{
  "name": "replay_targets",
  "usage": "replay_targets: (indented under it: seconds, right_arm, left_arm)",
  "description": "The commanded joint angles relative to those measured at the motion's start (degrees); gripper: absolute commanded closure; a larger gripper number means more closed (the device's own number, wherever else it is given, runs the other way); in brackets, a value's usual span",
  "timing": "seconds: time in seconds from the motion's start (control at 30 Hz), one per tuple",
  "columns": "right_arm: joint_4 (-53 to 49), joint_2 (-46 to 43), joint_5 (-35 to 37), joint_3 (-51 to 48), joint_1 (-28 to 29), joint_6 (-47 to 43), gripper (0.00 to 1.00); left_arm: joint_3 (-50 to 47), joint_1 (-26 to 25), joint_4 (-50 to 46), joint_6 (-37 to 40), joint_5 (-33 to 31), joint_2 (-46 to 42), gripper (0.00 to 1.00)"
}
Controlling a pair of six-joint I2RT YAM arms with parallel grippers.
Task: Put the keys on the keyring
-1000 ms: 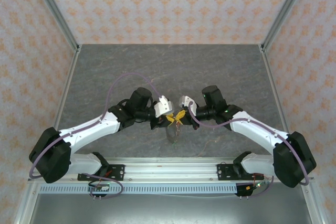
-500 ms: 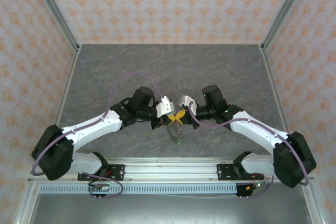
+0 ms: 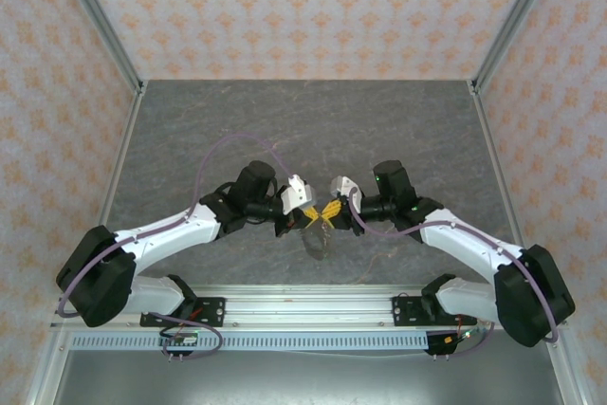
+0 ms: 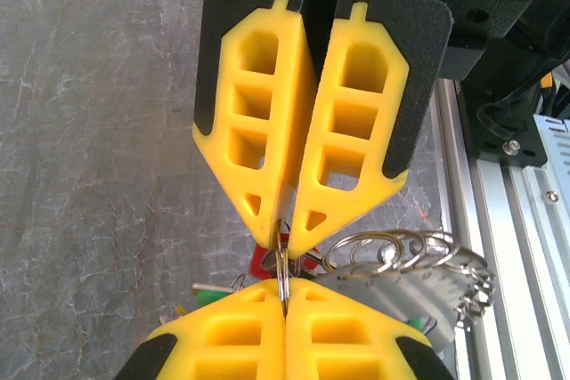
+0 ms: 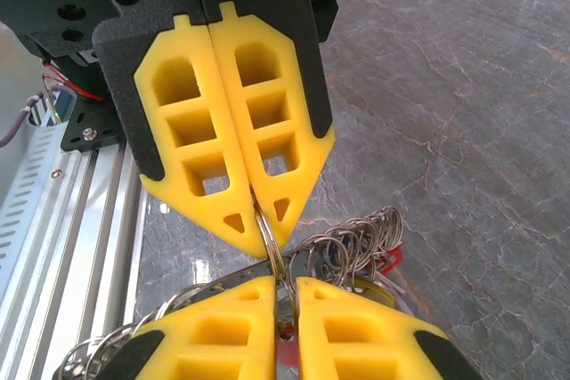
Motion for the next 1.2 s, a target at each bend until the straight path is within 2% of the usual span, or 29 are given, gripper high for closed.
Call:
replay_targets:
  seconds: [0.0,0.23,0.4,0.47,0.57,0.63,0.73,0.83,1.07,1.17]
  right_arm:
    - [5.1,1.8,-3.0,-0.7,-0.7,1.0,0.89]
    - [8.8,3.4,-4.7,-0.2,-0.7,2.8,0.87]
    - [7.7,3.6,-3.2,0.3,-0.7,2.3,1.0]
    - [6.2,3.5,-2.5,0.6,-0.8,1.2,1.0]
    - [4.7,2.2,-2.4,1.4,-0.7,0.9,1.0]
    - [1.4,1.3,-1.2,2.7,-0.4,-0.7,1.0]
    - [-7.7,1.0,1.7,6.3,0.7,-5.8,1.0]
    - [-11.7,1.0,4.1,8.2,1.7,-7.7,1.0]
    - [-19.2,1.0,7.6,12.2,4.0,-11.1,1.0]
    - [-19.2,0.2,7.2,12.8,4.1,-11.1,1.0]
  left_arm:
    - [-0.8,0.1,7.4,-3.0,3.2,-1.8,1.0]
    - [-0.8,0.0,9.6,-4.5,5.8,-0.2,1.0]
    - [-1.0,0.0,9.4,-4.7,5.6,-0.4,1.0]
    - [-1.4,0.0,9.3,-4.8,4.3,-0.9,1.0]
    - [-0.4,0.0,4.0,-2.2,1.1,-1.6,0.88]
    - [0.4,0.0,-0.3,0.3,-1.0,-2.1,0.81]
    - [2.0,-0.1,-4.9,3.0,-3.2,-2.4,0.77]
    - [4.0,-0.2,-8.7,5.2,-3.8,-1.9,0.75]
    - [6.3,-0.8,-9.2,5.9,-3.8,-0.2,0.74]
    - [6.6,-0.9,-9.7,6.1,-3.8,0.7,0.74]
